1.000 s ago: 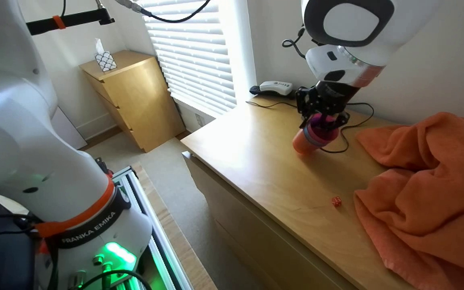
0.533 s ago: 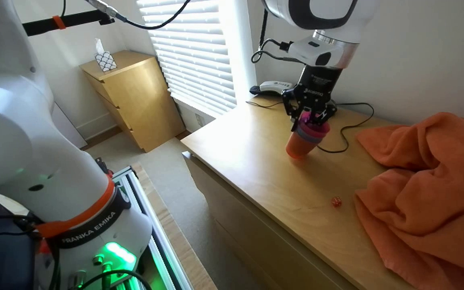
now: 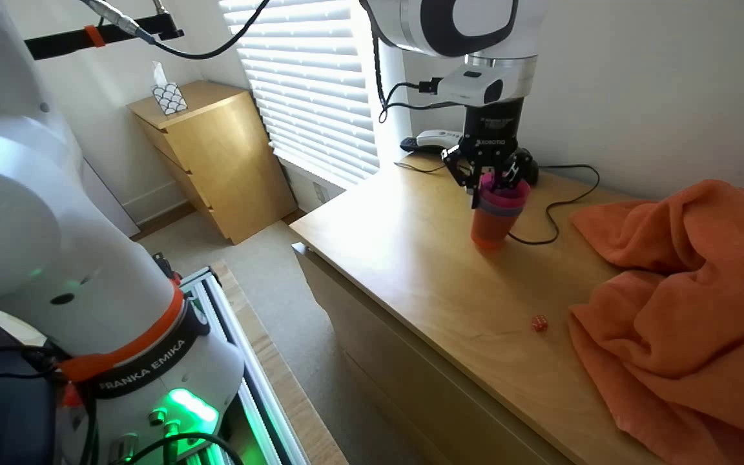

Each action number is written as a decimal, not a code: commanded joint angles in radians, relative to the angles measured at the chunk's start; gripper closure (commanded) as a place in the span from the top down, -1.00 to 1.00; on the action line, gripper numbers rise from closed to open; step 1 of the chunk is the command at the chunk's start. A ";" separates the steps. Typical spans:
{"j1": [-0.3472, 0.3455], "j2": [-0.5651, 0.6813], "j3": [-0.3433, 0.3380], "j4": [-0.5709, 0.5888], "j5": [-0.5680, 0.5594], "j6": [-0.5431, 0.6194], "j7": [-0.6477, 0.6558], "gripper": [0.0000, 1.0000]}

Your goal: Flip the stack of cups over

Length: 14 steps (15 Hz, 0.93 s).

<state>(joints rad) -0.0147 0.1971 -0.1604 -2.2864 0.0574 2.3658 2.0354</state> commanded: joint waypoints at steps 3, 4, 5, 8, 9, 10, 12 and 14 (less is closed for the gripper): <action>-0.012 -0.083 0.026 -0.075 0.001 0.037 -0.067 0.19; -0.015 -0.097 0.027 -0.076 0.003 0.029 -0.090 0.32; -0.018 -0.112 0.029 -0.075 0.004 0.016 -0.115 0.50; -0.029 -0.171 0.031 -0.074 0.003 -0.042 -0.224 0.94; -0.034 -0.192 0.032 -0.071 0.003 -0.082 -0.278 0.99; -0.039 -0.215 0.033 -0.069 0.006 -0.132 -0.347 1.00; -0.051 -0.253 0.027 -0.061 -0.021 -0.238 -0.452 1.00; -0.066 -0.290 0.024 -0.060 -0.032 -0.323 -0.568 1.00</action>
<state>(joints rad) -0.0505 -0.0188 -0.1408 -2.3242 0.0557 2.1445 1.6101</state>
